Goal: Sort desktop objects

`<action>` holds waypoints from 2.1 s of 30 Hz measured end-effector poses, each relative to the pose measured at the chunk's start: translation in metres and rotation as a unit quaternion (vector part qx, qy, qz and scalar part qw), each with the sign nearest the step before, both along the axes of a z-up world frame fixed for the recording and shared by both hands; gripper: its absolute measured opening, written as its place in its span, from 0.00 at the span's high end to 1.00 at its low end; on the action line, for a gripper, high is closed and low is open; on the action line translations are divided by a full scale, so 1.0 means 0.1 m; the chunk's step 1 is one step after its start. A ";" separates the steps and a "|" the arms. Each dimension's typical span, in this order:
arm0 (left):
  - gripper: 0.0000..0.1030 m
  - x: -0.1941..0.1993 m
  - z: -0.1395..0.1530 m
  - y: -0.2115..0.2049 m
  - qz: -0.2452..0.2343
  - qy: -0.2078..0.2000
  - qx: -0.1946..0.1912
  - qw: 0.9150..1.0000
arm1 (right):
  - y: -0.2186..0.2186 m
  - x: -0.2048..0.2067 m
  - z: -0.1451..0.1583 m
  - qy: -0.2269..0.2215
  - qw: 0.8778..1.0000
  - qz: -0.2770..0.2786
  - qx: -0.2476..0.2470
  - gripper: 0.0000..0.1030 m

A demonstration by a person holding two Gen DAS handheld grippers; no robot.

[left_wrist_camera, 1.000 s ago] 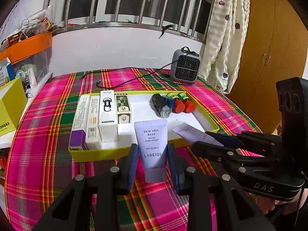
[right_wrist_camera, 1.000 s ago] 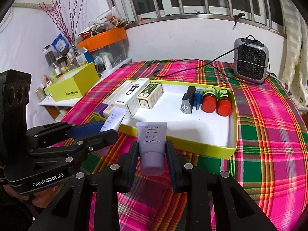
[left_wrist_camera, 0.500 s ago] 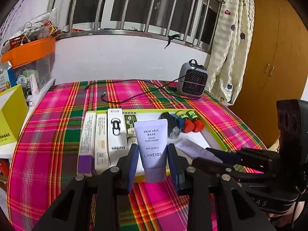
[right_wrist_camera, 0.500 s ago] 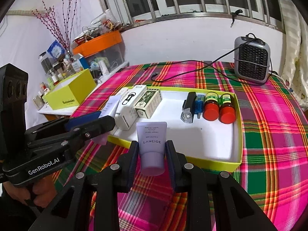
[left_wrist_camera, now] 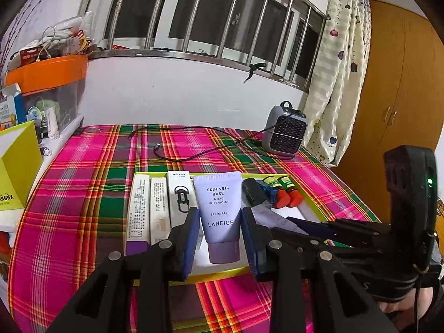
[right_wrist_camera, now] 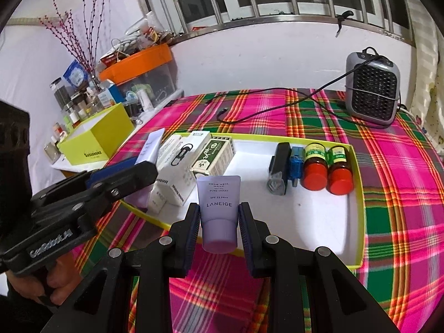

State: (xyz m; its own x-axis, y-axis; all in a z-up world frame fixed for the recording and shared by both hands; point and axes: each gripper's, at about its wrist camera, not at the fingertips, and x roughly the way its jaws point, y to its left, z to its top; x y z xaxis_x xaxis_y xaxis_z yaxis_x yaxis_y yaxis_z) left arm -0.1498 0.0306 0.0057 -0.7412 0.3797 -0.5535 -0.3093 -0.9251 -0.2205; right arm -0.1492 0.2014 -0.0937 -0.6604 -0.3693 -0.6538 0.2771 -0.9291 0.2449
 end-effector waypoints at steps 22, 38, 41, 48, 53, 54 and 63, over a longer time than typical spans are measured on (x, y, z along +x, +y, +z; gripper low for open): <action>0.70 0.03 0.00 -0.21 0.016 0.004 0.019 1.000 | -0.04 -0.60 -0.07 -0.029 0.997 -0.051 -0.047 0.71; 0.70 0.03 0.01 -0.27 0.018 0.002 0.026 0.999 | -0.02 -0.94 -0.24 -0.074 0.988 -0.102 -0.095 0.71; 0.70 0.03 0.01 -0.26 0.018 0.002 0.027 0.999 | -0.02 -0.99 -0.29 -0.082 0.986 -0.106 -0.098 0.71; 0.70 0.05 0.00 -0.25 0.015 0.000 0.025 1.000 | -0.01 -1.07 -0.33 -0.093 0.984 -0.102 -0.111 0.70; 0.70 0.05 0.00 -0.24 0.015 0.001 0.024 1.000 | 0.00 -1.07 -0.33 -0.096 0.985 -0.100 -0.107 0.70; 0.70 0.05 0.00 -0.24 0.014 0.001 0.024 1.000 | -0.01 -1.07 -0.32 -0.095 0.985 -0.100 -0.103 0.70; 0.70 0.04 -0.02 -0.24 0.014 0.000 0.021 1.000 | -0.03 -0.80 -0.17 -0.063 0.993 -0.071 -0.072 0.70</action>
State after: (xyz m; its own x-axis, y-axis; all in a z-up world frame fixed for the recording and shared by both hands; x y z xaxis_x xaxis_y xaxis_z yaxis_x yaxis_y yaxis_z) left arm -0.1458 0.0063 0.0041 -0.7520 0.3817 -0.5374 -0.2832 -0.9233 -0.2595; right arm -0.2290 0.1984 -0.1103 -0.6291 -0.3736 -0.6817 0.1049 -0.9097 0.4018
